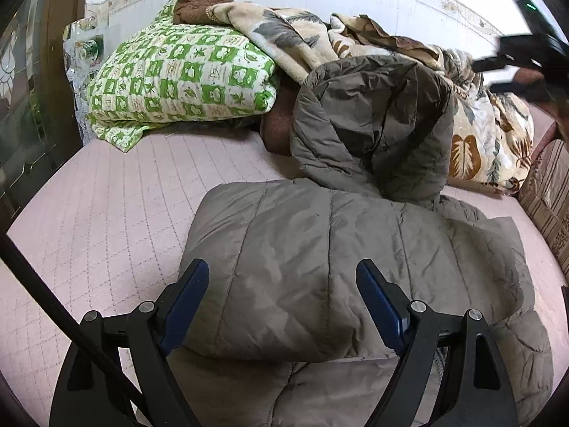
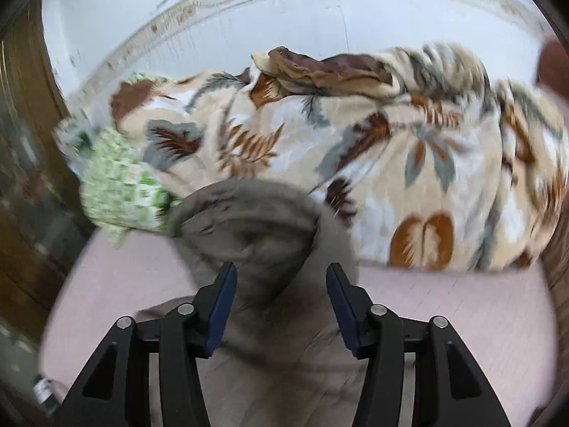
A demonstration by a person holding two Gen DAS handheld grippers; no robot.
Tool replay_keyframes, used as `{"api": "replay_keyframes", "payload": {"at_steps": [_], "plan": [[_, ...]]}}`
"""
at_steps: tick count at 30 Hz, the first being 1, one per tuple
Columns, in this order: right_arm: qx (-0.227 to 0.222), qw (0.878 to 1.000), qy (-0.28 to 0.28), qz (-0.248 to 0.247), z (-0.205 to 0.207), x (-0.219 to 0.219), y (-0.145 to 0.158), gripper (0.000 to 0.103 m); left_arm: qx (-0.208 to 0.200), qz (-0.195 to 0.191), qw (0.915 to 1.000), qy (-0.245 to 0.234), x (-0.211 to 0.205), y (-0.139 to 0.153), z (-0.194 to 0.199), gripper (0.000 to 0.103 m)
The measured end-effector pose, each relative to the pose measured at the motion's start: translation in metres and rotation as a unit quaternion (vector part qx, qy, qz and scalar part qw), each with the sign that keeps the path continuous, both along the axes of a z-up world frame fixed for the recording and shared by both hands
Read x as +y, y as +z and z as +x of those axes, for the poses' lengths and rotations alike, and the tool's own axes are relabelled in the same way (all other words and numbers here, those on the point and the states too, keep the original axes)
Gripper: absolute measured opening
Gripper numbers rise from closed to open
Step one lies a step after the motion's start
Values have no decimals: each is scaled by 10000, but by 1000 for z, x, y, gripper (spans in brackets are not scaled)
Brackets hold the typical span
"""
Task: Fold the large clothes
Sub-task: 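Grasp the jacket hood with the right tool, then fold the hood down onto the jacket body with the right tool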
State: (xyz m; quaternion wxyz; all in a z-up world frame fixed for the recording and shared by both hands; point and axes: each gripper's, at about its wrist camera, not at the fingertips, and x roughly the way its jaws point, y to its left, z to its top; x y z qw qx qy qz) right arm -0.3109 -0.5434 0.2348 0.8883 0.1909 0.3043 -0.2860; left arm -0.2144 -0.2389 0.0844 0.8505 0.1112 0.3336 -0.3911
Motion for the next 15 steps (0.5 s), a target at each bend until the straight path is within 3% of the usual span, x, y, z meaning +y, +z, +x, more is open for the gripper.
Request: {"api": "replay_keyframes", "payload": {"at_steps": [3, 8, 11, 13, 14, 15], "plan": [[320, 9990, 39, -312, 29, -22, -5, 66, 52, 14, 10000, 25, -2, -5, 6, 84], [737, 9957, 185, -532, 61, -54, -23, 69, 202, -23, 9998, 25, -5, -11, 16, 84], [749, 9953, 207, -573, 70, -65, -35, 69, 296, -23, 9996, 43, -7, -16, 21, 84], [635, 9959, 353, -541, 74, -65, -44, 38, 358, -6, 9993, 43, -9, -19, 24, 84], [662, 9947, 367, -703, 75, -59, -47, 11, 354, 17, 9994, 45, -10, -20, 24, 84], [743, 9926, 329, -900, 75, -53, -48, 9, 337, 34, 9994, 54, -10, -20, 25, 84]]}}
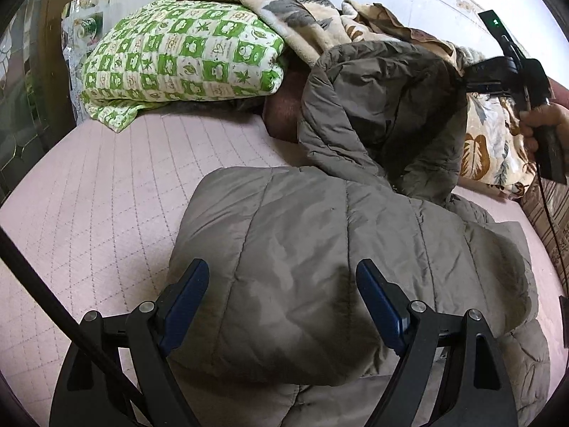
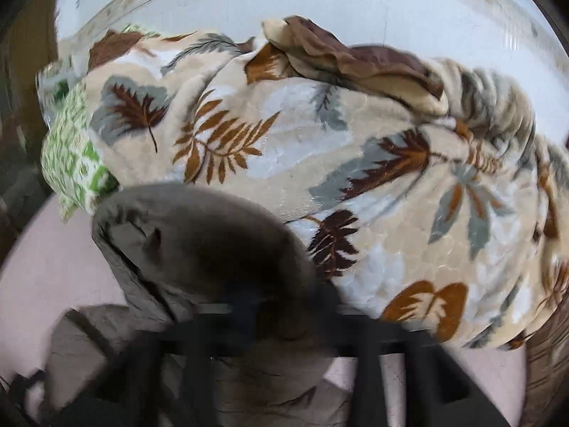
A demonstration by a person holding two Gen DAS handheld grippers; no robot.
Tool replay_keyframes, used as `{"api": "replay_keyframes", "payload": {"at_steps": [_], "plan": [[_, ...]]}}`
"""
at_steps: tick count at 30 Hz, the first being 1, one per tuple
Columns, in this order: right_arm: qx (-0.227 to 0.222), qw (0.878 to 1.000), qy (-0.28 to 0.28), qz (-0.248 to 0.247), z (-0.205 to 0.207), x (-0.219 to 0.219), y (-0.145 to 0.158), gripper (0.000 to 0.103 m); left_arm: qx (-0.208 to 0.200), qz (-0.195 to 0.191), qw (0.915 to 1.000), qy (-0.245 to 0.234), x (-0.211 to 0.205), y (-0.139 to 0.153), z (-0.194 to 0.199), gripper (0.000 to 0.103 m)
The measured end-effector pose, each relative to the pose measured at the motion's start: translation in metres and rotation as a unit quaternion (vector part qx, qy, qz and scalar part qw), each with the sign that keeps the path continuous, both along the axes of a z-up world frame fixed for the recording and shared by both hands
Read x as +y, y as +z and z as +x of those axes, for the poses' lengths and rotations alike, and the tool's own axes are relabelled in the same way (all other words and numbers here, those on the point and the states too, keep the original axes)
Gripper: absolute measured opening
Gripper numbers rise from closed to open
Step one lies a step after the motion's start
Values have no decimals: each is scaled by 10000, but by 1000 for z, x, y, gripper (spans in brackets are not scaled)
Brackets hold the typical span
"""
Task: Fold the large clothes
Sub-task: 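Fold the hood down onto the jacket body with the right tool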
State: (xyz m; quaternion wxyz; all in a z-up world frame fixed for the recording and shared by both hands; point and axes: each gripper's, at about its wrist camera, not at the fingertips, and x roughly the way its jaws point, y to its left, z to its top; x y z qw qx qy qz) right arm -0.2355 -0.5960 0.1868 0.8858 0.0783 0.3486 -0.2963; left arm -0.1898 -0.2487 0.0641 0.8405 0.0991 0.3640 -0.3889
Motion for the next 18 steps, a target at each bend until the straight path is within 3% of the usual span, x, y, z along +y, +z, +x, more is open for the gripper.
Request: {"api": "replay_keyframes", "payload": {"at_steps": [6, 13, 18], "plan": [[-303, 9992, 7, -258, -33, 38, 12, 7, -52, -33, 10000, 15, 1, 4, -4, 84], [-772, 9961, 196, -369, -109, 110, 37, 7, -92, -163, 9998, 87, 13, 13, -6, 84], [-908, 9951, 310, -255, -167, 162, 23, 7, -9, -313, 9993, 206, 25, 18, -1, 84]]}}
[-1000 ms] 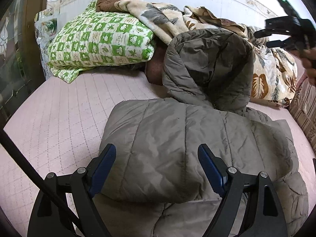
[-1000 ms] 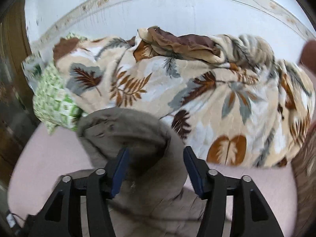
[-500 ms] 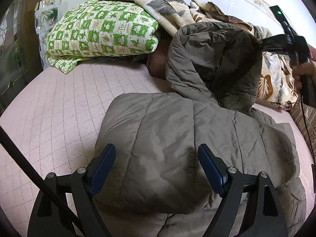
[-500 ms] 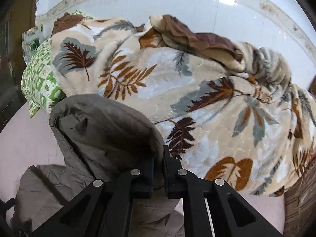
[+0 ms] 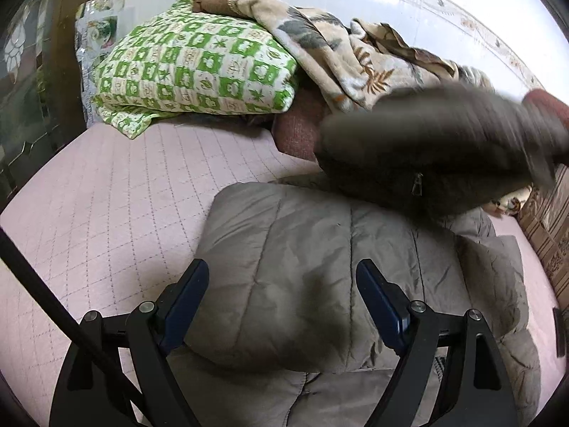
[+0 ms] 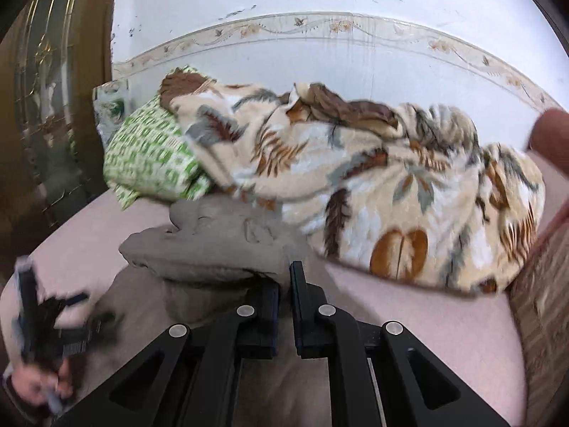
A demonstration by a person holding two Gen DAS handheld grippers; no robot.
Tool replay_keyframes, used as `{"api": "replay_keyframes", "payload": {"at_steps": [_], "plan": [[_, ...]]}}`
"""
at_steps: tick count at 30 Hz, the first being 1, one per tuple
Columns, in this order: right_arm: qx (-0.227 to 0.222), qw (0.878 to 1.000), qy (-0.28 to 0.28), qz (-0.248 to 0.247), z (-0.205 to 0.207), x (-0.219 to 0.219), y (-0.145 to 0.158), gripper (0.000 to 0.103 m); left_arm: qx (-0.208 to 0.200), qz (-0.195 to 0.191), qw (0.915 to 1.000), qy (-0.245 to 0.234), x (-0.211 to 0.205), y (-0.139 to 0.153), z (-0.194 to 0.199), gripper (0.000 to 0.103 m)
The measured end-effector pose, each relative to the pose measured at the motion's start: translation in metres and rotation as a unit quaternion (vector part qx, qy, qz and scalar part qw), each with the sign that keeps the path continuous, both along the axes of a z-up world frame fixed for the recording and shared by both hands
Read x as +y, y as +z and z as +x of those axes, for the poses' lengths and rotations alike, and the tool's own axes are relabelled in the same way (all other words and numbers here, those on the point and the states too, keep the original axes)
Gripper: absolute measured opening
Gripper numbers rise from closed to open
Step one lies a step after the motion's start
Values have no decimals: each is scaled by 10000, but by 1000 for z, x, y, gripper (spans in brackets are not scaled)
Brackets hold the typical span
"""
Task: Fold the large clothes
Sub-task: 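Fold the hood down onto the jacket body with the right tool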
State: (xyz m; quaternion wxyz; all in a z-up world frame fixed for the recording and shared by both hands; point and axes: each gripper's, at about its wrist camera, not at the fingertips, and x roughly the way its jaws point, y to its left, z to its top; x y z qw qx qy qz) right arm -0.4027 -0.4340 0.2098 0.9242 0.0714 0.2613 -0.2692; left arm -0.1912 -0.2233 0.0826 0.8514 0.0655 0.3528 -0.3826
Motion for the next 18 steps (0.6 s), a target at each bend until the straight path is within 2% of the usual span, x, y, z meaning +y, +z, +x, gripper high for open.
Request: {"api": "replay_keyframes", "payload": {"at_steps": [7, 9, 12, 14, 18], "plan": [[304, 9985, -143, 433, -47, 48, -83, 7, 98, -179, 9998, 82, 11, 5, 5, 84], [430, 9964, -186, 707, -50, 53, -113, 7, 106, -198, 9997, 72, 11, 5, 3, 84], [690, 9942, -369, 738, -47, 55, -146, 7, 90, -162, 9998, -5, 7, 4, 0, 84], [767, 9926, -504, 798, -44, 50, -159, 8, 59, -126, 9999, -87, 3, 3, -3, 84], [914, 9929, -545, 531, -37, 50, -161, 9, 8, -153, 9993, -335, -8, 2, -15, 84]]}}
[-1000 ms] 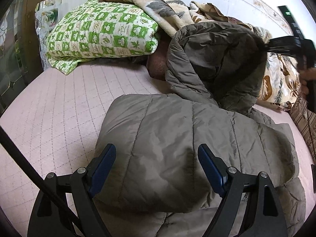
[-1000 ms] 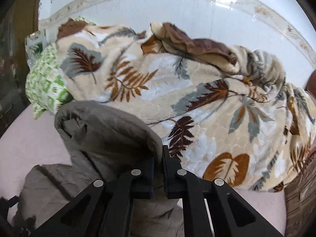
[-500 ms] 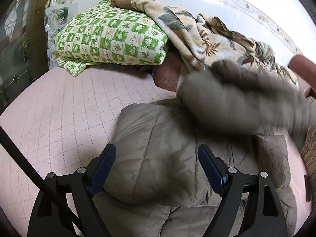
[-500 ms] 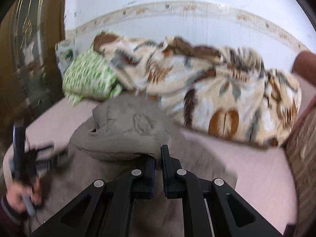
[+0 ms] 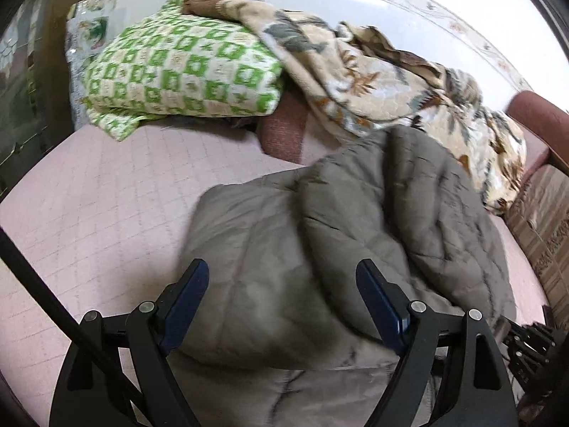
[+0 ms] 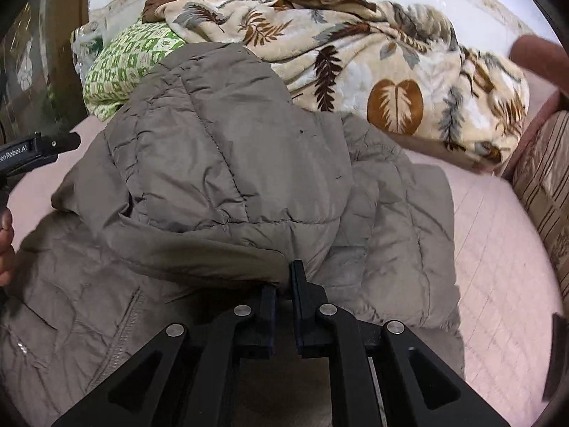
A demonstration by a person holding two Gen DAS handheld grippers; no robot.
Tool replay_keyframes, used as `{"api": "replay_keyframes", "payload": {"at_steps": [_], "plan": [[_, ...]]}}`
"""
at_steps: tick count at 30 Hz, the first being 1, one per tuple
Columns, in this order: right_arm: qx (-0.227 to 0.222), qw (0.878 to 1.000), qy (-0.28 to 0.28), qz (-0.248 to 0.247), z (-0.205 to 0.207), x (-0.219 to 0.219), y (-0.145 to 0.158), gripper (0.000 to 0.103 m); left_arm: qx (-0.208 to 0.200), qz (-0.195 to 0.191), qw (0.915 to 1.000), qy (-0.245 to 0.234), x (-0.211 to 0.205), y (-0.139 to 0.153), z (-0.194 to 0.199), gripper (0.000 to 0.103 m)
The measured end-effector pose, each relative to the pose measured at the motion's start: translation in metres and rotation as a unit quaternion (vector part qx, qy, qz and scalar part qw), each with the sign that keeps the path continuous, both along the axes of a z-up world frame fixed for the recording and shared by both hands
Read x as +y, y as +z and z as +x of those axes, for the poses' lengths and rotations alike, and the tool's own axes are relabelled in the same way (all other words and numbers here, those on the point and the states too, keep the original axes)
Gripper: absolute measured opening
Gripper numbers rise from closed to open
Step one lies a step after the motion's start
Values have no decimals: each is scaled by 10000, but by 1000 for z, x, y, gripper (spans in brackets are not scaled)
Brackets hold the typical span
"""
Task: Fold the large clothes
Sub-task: 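Fold the hood down onto the jacket body with the right tool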
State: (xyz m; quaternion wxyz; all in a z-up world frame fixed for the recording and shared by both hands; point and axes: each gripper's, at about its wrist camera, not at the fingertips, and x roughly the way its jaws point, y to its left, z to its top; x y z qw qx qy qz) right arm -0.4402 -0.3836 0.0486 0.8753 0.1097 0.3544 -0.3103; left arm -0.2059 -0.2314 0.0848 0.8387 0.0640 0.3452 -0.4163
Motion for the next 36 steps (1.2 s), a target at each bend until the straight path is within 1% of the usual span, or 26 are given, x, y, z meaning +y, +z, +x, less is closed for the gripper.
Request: {"api": "replay_keyframes", "payload": {"at_steps": [2, 4, 5, 6, 7, 8, 9, 11, 14, 16, 17, 19, 21, 23, 24, 26, 28, 30, 32, 34, 36], "plan": [[75, 9999, -29, -124, 3, 2, -3, 10, -76, -56, 9998, -194, -6, 2, -11, 84], [157, 9996, -35, -218, 5, 7, -5, 13, -208, -18, 9988, -452, -15, 2, -24, 84], [197, 9995, 18, -248, 6, 10, -5, 17, -316, 73, 9978, -573, -19, 0, -31, 84], [225, 9994, 60, -242, 7, 11, -5, 24, -403, 169, 9969, -652, -22, -2, -36, 84], [254, 9994, 102, -220, 6, 10, -5, 28, -545, 446, 9947, -748, -30, -9, -42, 84], [271, 9994, 147, -174, 5, 11, -3, 39, -637, 718, 9924, -770, -36, -15, -44, 84], [258, 9994, 181, -149, 2, 11, -2, 44, -680, 890, 9908, -758, -40, -22, -45, 84], [65, 9997, 167, -148, -7, 11, 9, 45, -548, 1102, 9896, -744, -43, -32, -41, 84], [-591, 9982, 116, 8, -23, 7, 32, 46, -262, 1047, 9916, -707, -38, -34, -33, 84], [-1166, 9930, 19, 186, -31, 1, 46, 50, -247, 1028, 9920, -696, -36, -33, -31, 84], [-1376, 9901, -40, 273, -32, -3, 50, 52, -259, 1021, 9920, -689, -35, -32, -31, 84], [-1506, 9878, -244, 306, -27, -9, 54, 53, -253, 867, 9935, -691, -31, -26, -28, 84], [-1496, 9866, -501, 421, -19, -21, 52, 53, -272, 599, 9957, -657, -23, -15, -24, 84], [-1625, 9832, -641, 525, -12, -29, 52, 53, -315, 268, 9977, -540, -17, -4, -19, 84], [-1646, 9822, -734, 524, -8, -33, 51, 53, -315, 165, 9982, -484, -16, -2, -18, 84], [-1639, 9821, -799, 465, 1, -40, 49, 53, -127, -71, 9991, -393, -16, -3, -11, 84], [-1549, 9834, -817, 470, 13, -43, 41, 53, 129, -80, 9989, -443, -23, -12, -8, 84], [-1438, 9851, -753, 568, 20, -46, 30, 53, 195, 80, 9986, -494, -31, -22, -8, 84], [-1131, 9889, -728, 634, 28, -47, 17, 53, 97, 429, 9976, -542, -42, -34, -12, 84], [-938, 9902, -711, 758, 32, -50, 5, 53, 8, 724, 9958, -553, -49, -41, -15, 84], [-802, 9904, -700, 876, 34, -52, -5, 54, 12, 800, 9953, -550, -50, -43, -15, 86]]}}
